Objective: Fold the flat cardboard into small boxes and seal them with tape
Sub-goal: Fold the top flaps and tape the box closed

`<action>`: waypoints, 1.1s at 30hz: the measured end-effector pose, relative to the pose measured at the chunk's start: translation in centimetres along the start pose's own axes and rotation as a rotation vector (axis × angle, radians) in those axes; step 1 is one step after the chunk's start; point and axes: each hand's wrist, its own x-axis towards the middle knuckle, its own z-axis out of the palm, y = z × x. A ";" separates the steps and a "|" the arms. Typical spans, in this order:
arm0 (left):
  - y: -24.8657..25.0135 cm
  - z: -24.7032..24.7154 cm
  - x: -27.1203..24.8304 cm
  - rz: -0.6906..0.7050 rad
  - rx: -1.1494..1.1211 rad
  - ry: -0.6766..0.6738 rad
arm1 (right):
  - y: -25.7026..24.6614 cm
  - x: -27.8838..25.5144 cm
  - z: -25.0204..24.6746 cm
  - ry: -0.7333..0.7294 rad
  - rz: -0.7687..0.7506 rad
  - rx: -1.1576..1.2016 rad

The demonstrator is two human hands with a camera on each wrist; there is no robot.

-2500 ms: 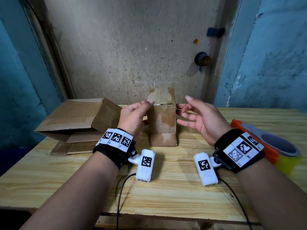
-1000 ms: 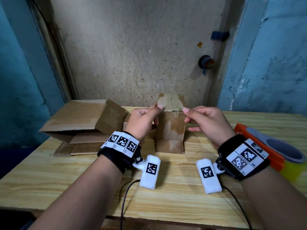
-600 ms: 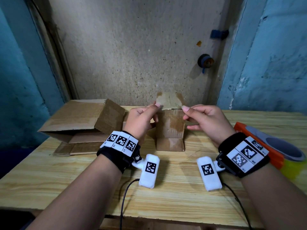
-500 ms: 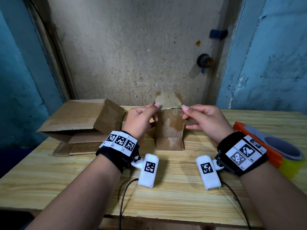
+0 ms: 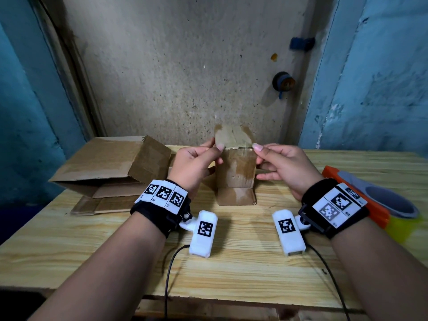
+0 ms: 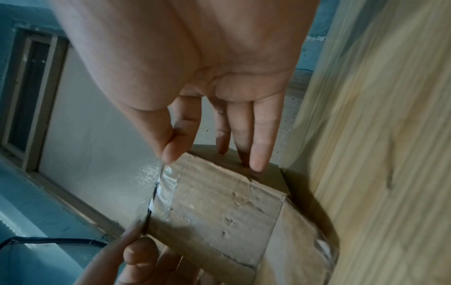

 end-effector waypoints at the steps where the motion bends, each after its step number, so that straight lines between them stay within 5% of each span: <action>1: 0.1 0.0 -0.1 -0.003 -0.002 0.002 | 0.0 0.0 0.0 0.000 0.005 0.000; 33: -0.9 -1.9 0.7 -0.020 0.049 -0.167 | -0.3 -0.4 0.0 -0.084 0.020 -0.014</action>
